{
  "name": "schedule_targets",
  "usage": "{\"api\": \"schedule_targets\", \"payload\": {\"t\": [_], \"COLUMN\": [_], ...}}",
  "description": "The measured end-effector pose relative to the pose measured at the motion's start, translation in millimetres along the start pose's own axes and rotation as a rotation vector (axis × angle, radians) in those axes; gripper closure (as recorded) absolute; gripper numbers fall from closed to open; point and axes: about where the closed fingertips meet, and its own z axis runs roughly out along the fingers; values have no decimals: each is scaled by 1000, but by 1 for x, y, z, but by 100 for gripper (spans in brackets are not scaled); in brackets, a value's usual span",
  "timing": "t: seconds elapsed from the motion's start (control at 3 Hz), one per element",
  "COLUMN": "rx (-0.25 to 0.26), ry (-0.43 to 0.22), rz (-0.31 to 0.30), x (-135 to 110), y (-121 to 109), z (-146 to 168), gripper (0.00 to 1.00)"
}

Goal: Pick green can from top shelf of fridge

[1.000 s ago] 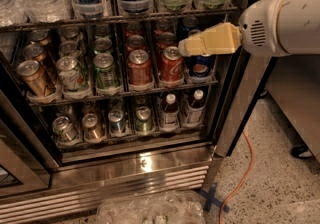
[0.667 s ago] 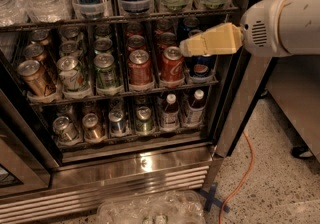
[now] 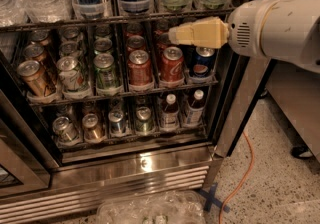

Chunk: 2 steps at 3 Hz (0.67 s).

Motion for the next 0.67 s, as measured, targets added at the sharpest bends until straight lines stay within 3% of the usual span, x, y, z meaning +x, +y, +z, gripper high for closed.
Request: {"api": "schedule_targets", "payload": {"t": [0.33,0.67], "rx": [-35,-57], "ry": [-85,-102], "rz": [42,51], "x": [-6,-11], "y": [9,21], "z": [7,6], "gripper": [0,0]}}
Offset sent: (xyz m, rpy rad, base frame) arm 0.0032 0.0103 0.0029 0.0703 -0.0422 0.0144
